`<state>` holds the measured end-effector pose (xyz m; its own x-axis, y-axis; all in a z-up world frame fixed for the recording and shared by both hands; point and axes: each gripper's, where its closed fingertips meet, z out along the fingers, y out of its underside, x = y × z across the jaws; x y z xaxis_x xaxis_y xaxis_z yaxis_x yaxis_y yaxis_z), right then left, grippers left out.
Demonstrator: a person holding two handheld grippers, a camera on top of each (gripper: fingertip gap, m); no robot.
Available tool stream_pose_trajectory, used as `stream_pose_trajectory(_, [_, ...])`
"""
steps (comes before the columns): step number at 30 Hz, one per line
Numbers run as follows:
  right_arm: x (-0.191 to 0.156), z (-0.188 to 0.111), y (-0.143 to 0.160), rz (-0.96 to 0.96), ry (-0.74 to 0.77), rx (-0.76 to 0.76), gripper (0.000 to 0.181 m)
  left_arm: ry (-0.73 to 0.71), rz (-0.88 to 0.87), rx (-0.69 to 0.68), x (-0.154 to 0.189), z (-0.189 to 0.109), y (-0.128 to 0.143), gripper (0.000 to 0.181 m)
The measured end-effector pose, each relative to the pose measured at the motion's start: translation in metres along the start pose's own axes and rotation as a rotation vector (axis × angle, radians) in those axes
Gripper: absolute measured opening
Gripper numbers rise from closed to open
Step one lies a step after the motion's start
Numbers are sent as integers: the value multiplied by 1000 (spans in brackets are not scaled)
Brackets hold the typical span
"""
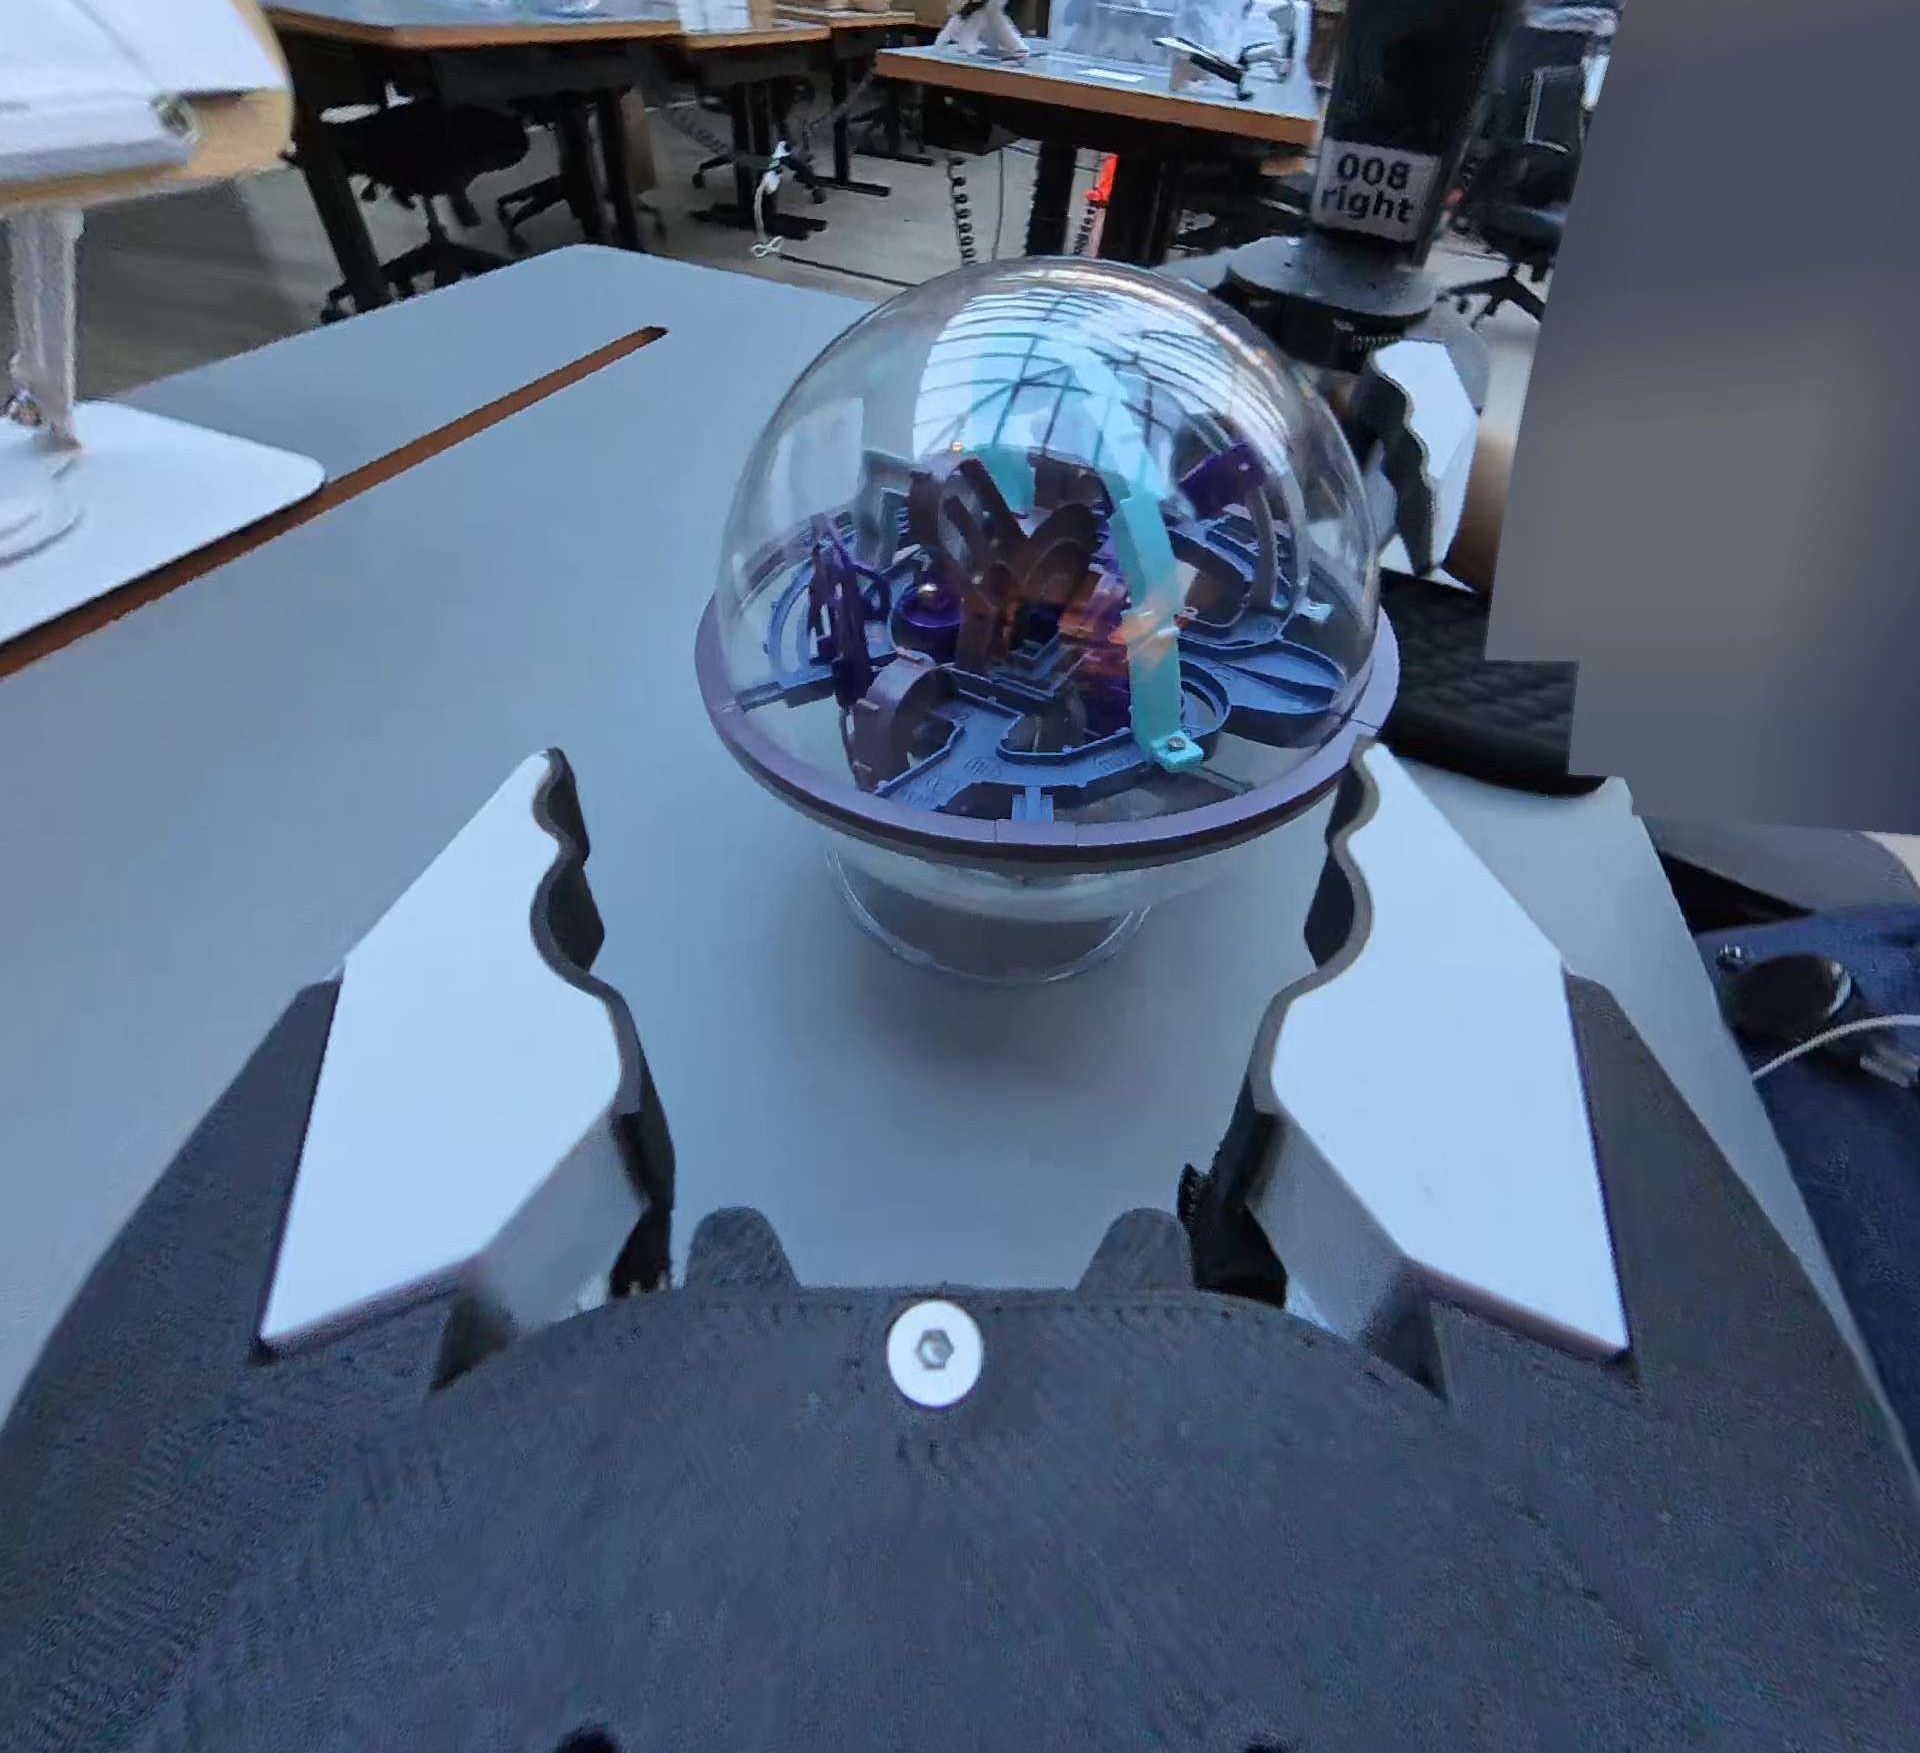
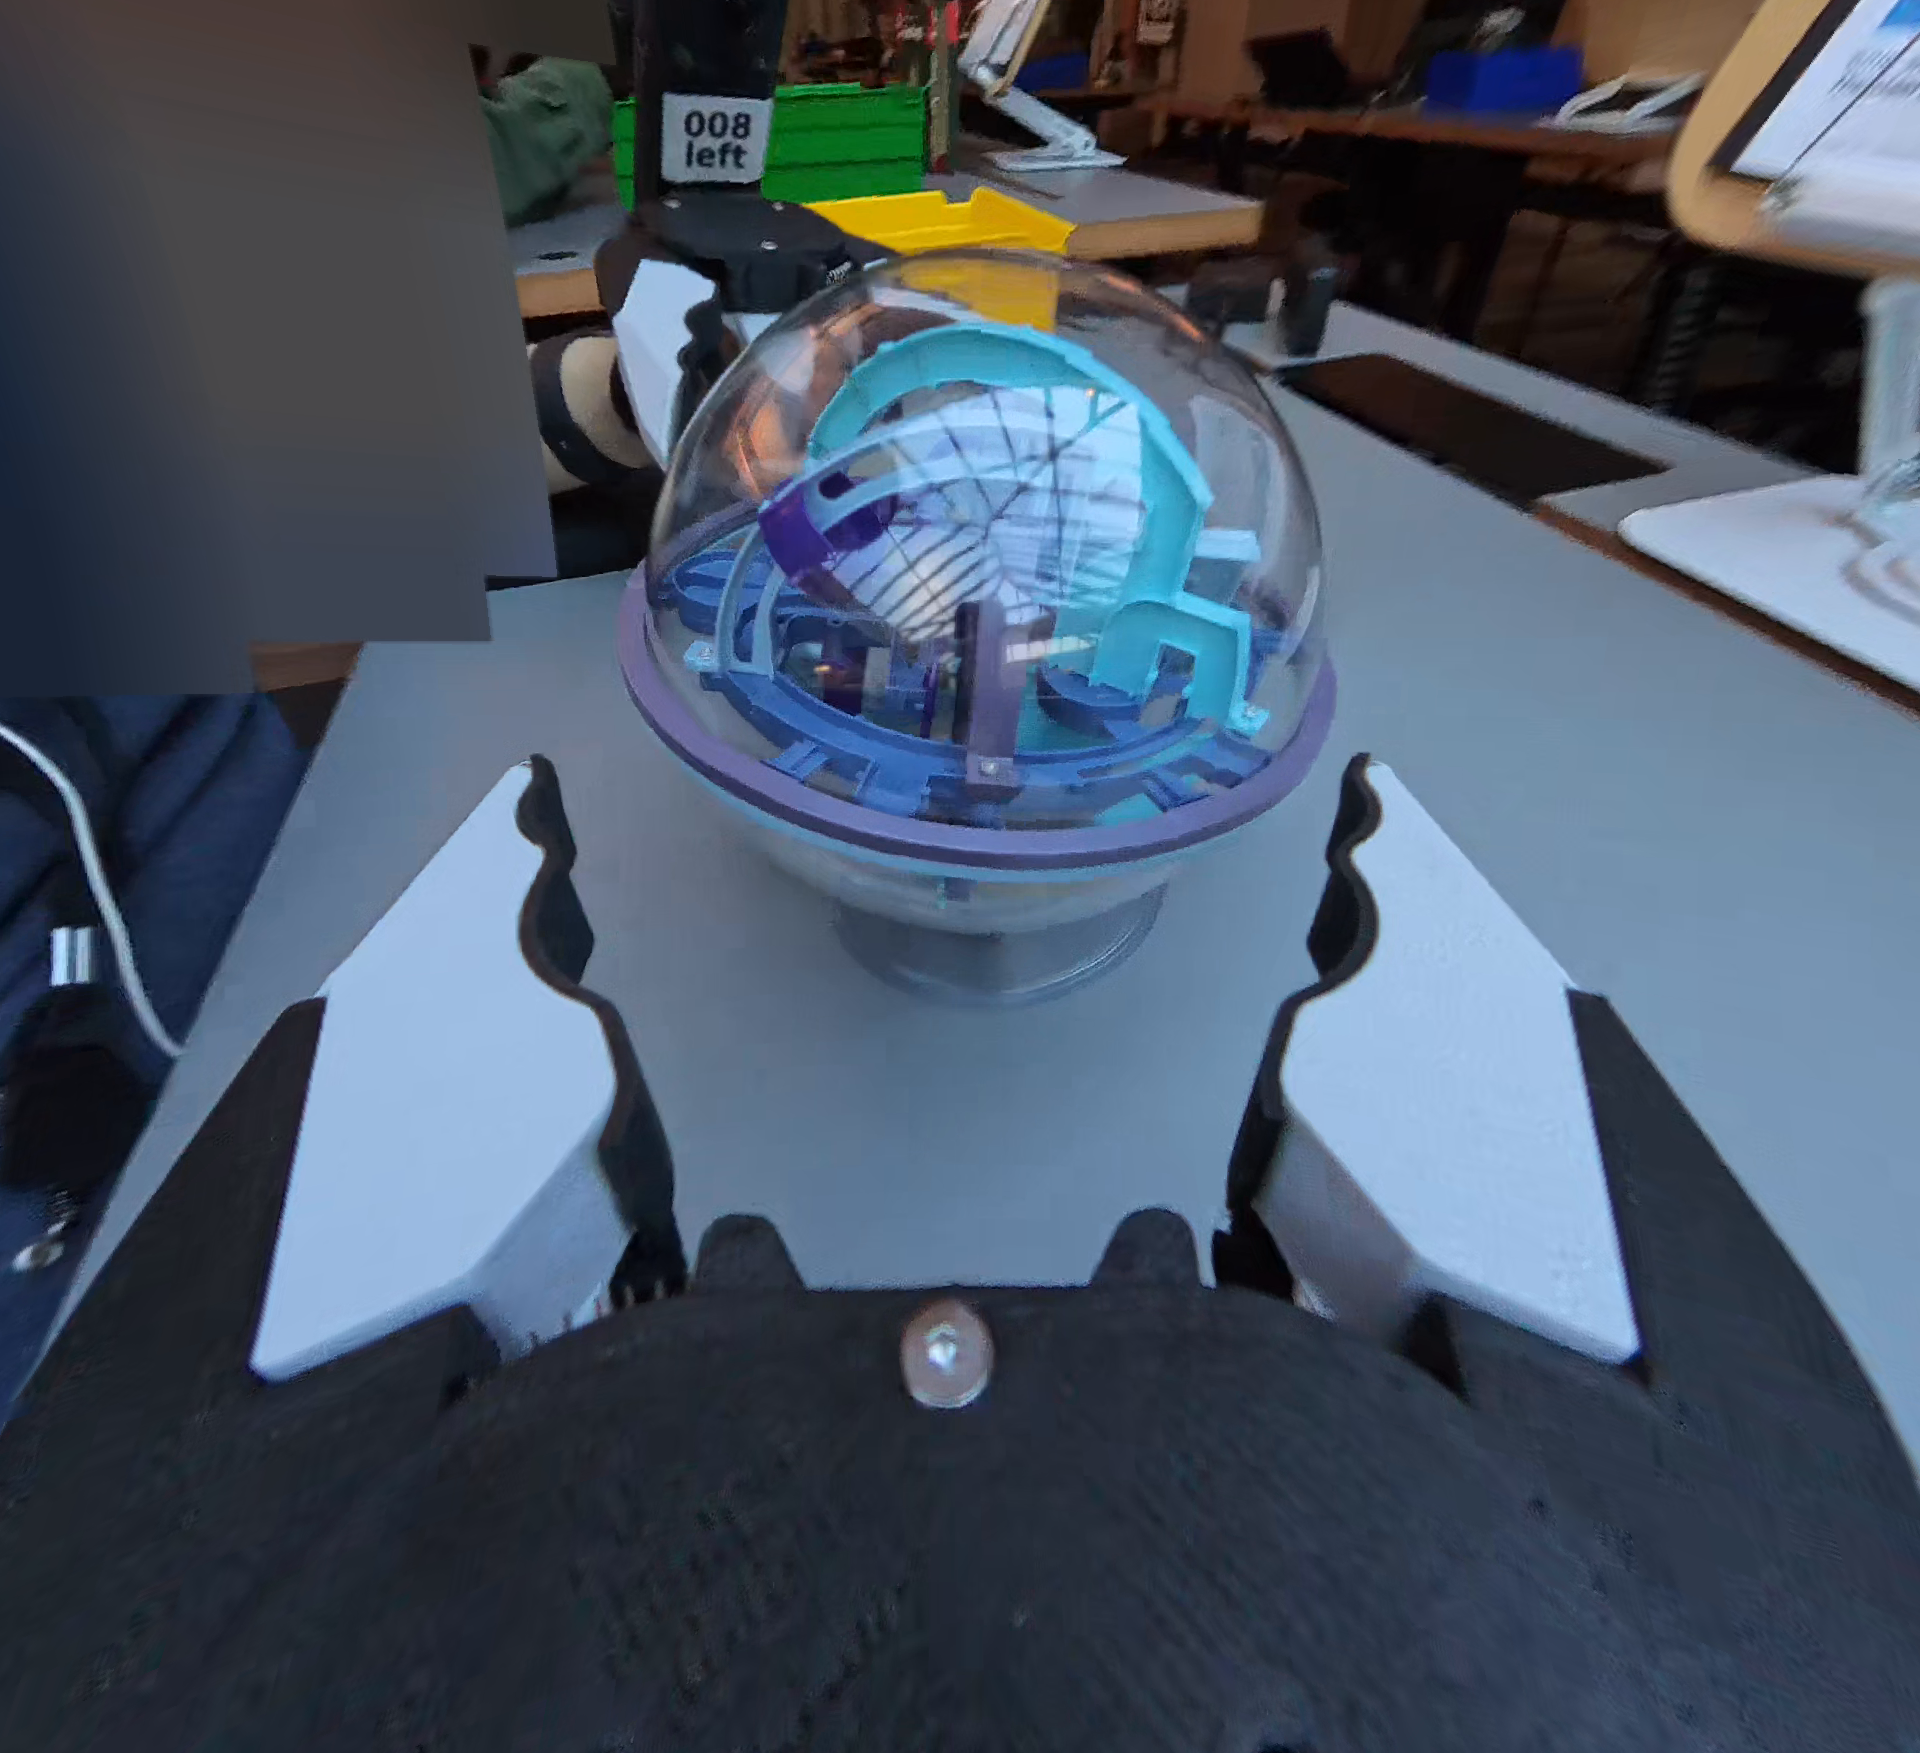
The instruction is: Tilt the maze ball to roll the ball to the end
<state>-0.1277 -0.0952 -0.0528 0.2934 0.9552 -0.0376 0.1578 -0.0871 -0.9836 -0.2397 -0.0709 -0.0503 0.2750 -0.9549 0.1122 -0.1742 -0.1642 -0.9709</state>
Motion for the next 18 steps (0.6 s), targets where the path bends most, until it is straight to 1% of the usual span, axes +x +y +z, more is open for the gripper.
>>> stream_pose_trajectory(2, [1,0,2,61,-82,-18,148,-25,-60,11,6,-3,-1,138])
stream_pose_trajectory(3, [3,0,2,62,-100,-20,148,-51,-77,27,8,-5,-3,138])
stream_pose_trajectory(7, [18,2,-2,15,-105,-23,148,-146,-107,56,18,-10,-7,138])
stream_pose_trajectory(11, [27,5,-6,23,-130,9,148,-212,-131,17,25,-11,-2,139])
stream_pose_trajectory(15, [34,3,3,24,-126,-16,150,-257,-171,11,26,-11,1,138])
stream_pose_trajectory(18, [37,-4,10,56,-114,14,151,-269,-207,10,25,-9,5,138])
